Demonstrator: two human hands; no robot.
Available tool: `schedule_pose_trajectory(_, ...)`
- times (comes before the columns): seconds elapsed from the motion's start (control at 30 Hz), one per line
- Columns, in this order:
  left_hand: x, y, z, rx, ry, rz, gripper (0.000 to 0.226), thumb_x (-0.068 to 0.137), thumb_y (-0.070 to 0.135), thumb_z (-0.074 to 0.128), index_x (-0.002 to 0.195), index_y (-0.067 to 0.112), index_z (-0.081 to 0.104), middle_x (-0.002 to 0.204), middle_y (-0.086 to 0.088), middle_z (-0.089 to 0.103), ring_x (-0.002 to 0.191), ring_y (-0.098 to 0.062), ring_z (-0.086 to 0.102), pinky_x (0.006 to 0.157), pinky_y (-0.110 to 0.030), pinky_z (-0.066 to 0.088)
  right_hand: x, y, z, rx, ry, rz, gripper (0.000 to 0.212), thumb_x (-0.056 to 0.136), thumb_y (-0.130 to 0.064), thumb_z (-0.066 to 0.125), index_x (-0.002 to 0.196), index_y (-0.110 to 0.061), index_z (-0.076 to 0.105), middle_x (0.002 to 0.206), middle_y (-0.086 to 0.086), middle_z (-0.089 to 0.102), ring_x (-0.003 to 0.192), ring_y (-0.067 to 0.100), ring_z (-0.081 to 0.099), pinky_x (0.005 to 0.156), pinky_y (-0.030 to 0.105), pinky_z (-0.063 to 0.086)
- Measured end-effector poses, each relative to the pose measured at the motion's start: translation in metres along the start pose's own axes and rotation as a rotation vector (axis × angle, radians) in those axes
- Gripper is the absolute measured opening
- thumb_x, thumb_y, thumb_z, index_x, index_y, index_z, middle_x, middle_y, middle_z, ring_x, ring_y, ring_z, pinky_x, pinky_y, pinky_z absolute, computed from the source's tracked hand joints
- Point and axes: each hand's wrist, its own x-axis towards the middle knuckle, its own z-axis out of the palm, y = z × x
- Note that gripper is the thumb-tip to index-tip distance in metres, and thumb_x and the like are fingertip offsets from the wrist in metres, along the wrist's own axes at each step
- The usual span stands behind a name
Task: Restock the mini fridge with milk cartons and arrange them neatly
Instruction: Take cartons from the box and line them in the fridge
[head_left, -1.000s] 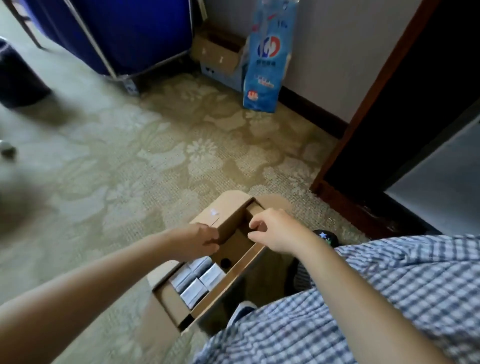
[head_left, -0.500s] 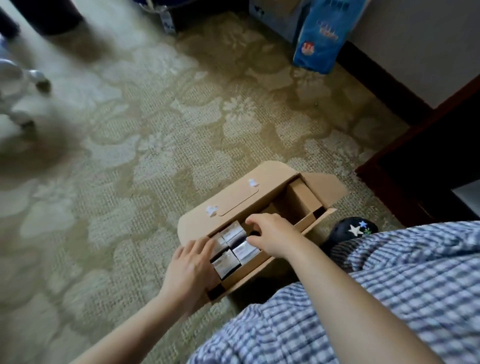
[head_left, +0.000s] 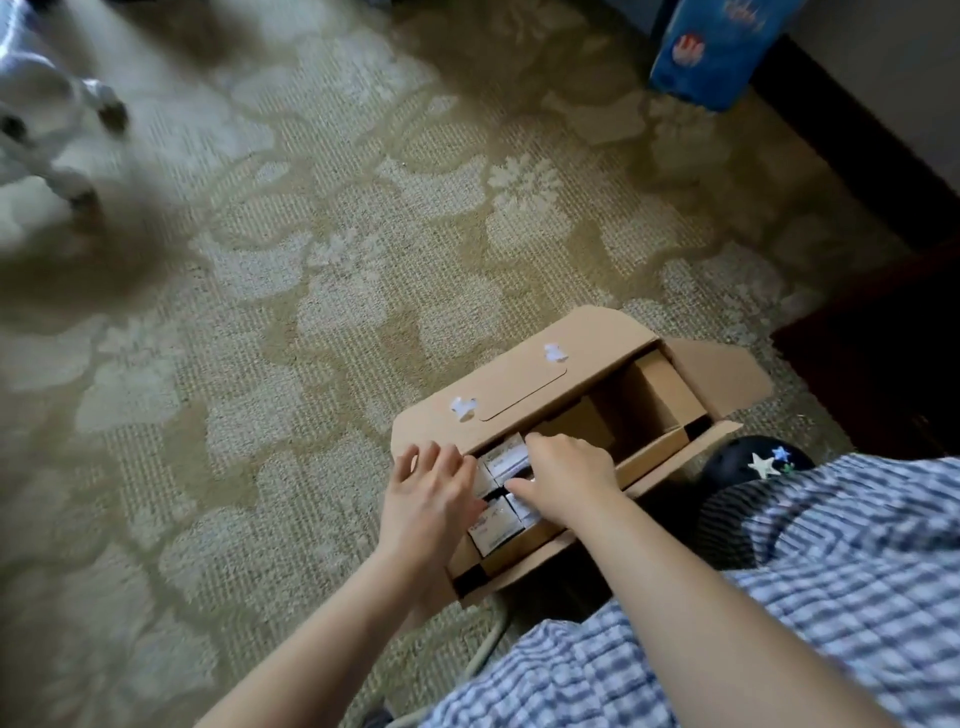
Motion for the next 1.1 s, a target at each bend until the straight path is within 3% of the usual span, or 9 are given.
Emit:
schedule_pose_trajectory(0.13,0.003,-0.003,0.005,-0.049,0.043,-0.019,0.047,0.043,0.047,0.087,0.075,0.019,0.069,0.081,0.001,0.062,0.086,-0.021,0.056,0.086,-0.035,0.030,0.005,-0.007,0.007,0.018,0.083,-0.010,0.044,0.090,-0.046,0.055,0.115,-0.012,0.048,0.115,0.006,0.062,0.111,0.027,0.058,0.077,0.034,0.046)
schedule_pose_trajectory(0.3,0.004,-0.006,0.008,-0.067,0.030,-0.013,0.062,0.042,0.053,0.085,0.092,0.018,0.072,0.107,0.000,0.063,0.109,-0.019,0.043,0.092,-0.035,0.027,0.007,-0.009,0.011,0.055,0.159,-0.021,0.048,0.083,-0.044,0.061,0.115,-0.011,0.045,0.115,0.006,0.060,0.110,0.027,0.058,0.075,0.033,0.044)
schedule_pose_trajectory(0.47,0.011,-0.012,0.007,-0.113,-0.022,0.060,0.055,0.048,0.054,0.081,0.092,0.022,0.073,0.106,0.005,0.064,0.112,-0.017,0.042,0.094,-0.035,0.028,0.010,-0.002,0.012,0.089,0.174,0.038,0.050,0.082,-0.038,0.063,0.118,-0.010,0.042,0.116,0.007,0.058,0.109,0.028,0.059,0.069,0.030,0.039)
schedule_pose_trajectory(0.6,0.011,-0.011,0.006,-0.157,0.012,0.119,0.049,0.051,0.047,0.078,0.090,0.018,0.072,0.107,0.004,0.065,0.111,-0.017,0.043,0.095,-0.035,0.029,0.010,0.003,0.014,0.142,0.173,0.068,0.044,0.085,-0.037,0.062,0.115,-0.011,0.043,0.117,0.008,0.058,0.111,0.029,0.058,0.072,0.031,0.041)
schedule_pose_trajectory(0.73,0.008,-0.012,-0.004,-0.193,0.048,0.111,0.038,0.066,0.046,0.054,0.082,0.015,0.069,0.108,0.000,0.064,0.109,-0.017,0.045,0.095,-0.034,0.029,0.011,0.015,0.010,0.228,0.145,0.117,0.044,0.086,-0.040,0.061,0.113,-0.011,0.045,0.119,0.009,0.059,0.113,0.030,0.057,0.081,0.035,0.046)
schedule_pose_trajectory(0.93,0.017,-0.007,-0.033,-0.350,0.076,0.116,0.034,0.074,0.045,0.051,0.096,0.019,0.051,0.109,-0.003,0.064,0.103,-0.017,0.047,0.086,-0.033,0.037,-0.003,0.031,-0.022,0.334,0.232,0.157,0.046,0.086,-0.045,0.057,0.113,-0.010,0.045,0.121,0.012,0.058,0.112,0.033,0.055,0.084,0.035,0.044)
schedule_pose_trajectory(1.03,0.029,0.005,-0.057,-0.493,0.058,0.076,0.032,0.077,0.045,0.049,0.101,0.024,0.042,0.095,0.002,0.062,0.087,-0.019,0.056,0.075,-0.035,0.050,-0.017,0.042,-0.052,0.455,0.286,0.132,0.042,0.082,-0.044,0.061,0.102,-0.013,0.042,0.114,0.014,0.059,0.105,0.034,0.056,0.074,0.034,0.042)
schedule_pose_trajectory(1.1,0.038,0.016,-0.075,-0.540,0.077,0.108,0.035,0.080,0.047,0.048,0.104,0.023,0.045,0.092,0.004,0.060,0.079,-0.019,0.059,0.067,-0.030,0.049,-0.032,0.052,-0.072,0.479,0.354,0.113,0.042,0.080,-0.043,0.064,0.096,-0.013,0.040,0.105,0.011,0.058,0.100,0.032,0.057,0.068,0.030,0.037)
